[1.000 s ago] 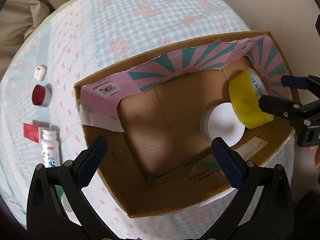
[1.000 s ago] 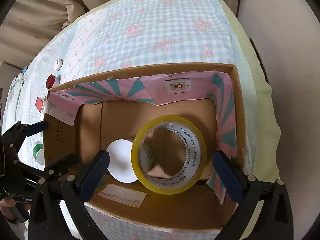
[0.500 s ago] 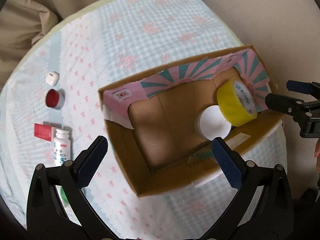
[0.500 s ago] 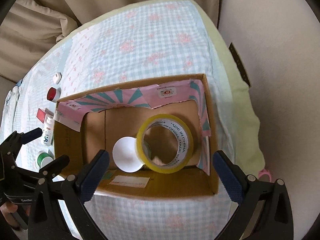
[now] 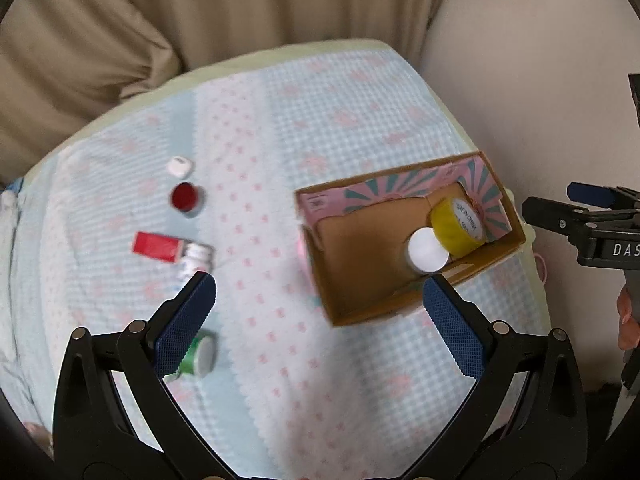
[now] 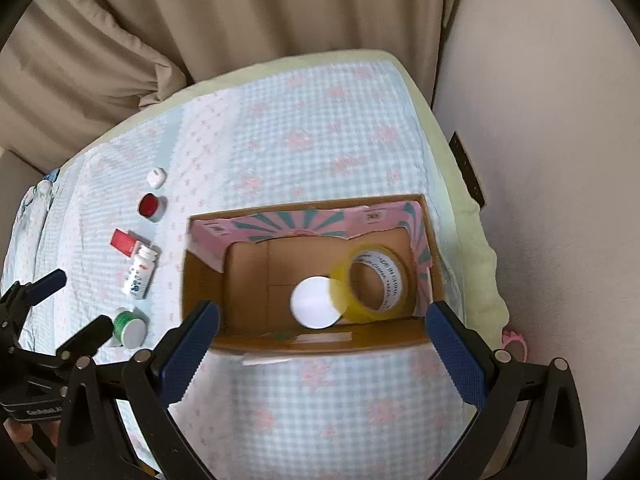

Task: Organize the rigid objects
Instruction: 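Lift both open tools out of the pink box and back away, then grasp the grey-white jar lid with the left tool while the right grasps the white pill bottle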

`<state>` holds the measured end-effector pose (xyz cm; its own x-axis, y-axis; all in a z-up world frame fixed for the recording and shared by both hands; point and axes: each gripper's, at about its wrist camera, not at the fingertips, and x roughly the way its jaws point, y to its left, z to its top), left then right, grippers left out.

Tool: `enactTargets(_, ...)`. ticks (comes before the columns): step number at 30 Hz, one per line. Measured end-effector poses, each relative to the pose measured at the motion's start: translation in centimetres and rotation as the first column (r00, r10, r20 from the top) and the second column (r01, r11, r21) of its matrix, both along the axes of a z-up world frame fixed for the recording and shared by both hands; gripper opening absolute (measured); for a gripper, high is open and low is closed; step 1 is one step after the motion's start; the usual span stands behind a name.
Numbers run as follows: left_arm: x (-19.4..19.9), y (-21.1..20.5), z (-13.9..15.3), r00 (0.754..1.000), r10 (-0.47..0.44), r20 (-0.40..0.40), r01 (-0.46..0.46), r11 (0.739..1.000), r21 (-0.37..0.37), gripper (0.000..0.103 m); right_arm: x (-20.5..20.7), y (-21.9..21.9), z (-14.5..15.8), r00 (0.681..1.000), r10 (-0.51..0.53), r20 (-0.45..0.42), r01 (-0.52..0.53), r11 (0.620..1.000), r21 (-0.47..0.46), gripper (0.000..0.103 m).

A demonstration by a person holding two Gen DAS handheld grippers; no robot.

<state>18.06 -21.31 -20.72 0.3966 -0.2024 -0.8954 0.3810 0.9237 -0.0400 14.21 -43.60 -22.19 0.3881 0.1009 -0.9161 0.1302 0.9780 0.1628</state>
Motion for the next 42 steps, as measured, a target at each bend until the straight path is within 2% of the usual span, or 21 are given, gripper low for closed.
enactTargets(6, -2.1, 7.7, 2.6, 0.999, 0.037, 0.029, -0.036, 0.999, -0.012, 0.103, -2.2, 5.2, 3.2, 0.999, 0.006, 0.045, -0.007, 1.000, 0.014, 0.103)
enactTargets(10, -3.4, 13.0, 3.1, 0.998, 0.058, 0.035, -0.057, 0.998, -0.016, 0.103, -3.5, 9.3, 4.5, 0.998, -0.006, 0.063, 0.002, 0.999, 0.051, 0.103)
enactTargets(15, -4.2, 20.0, 2.9, 0.995, 0.096, 0.031, -0.096, 0.995, -0.011, 0.103, -4.2, 14.5, 5.3, 0.998, -0.003, 0.069, -0.004, 0.995, 0.104, 0.103)
enactTargets(22, -4.4, 27.6, 1.1, 0.992, 0.125, -0.005, -0.125, 0.992, -0.014, 0.103, -3.1, 21.8, 5.1, 0.998, 0.023, 0.051, -0.028, 0.994, 0.105, 0.103)
enactTargets(27, -3.7, 31.4, -1.0, 0.993, 0.110, -0.046, -0.111, 0.994, -0.015, 0.103, -1.3, 26.1, 4.1, 1.000, 0.025, 0.008, -0.026, 0.995, 0.099, 0.103)
enactTargets(32, -2.3, 33.8, -4.1, 0.994, 0.054, -0.091, -0.055, 0.998, -0.004, 0.103, 0.6, 30.2, 2.1, 0.999, 0.009, -0.033, -0.006, 0.996, 0.090, 0.103)
enactTargets(39, 0.0, 35.1, -9.6, 0.991, -0.025, -0.129, 0.032, 0.998, 0.056, 0.103, 3.8, 33.9, -2.8, 0.992, -0.044, -0.116, 0.056, 0.993, 0.101, 0.103)
enactTargets(42, 0.5, 35.1, -12.4, 0.989, -0.065, -0.134, 0.074, 0.996, 0.059, 0.103, 5.3, 34.7, -5.4, 0.985, -0.066, -0.160, 0.082, 0.992, 0.097, 0.103)
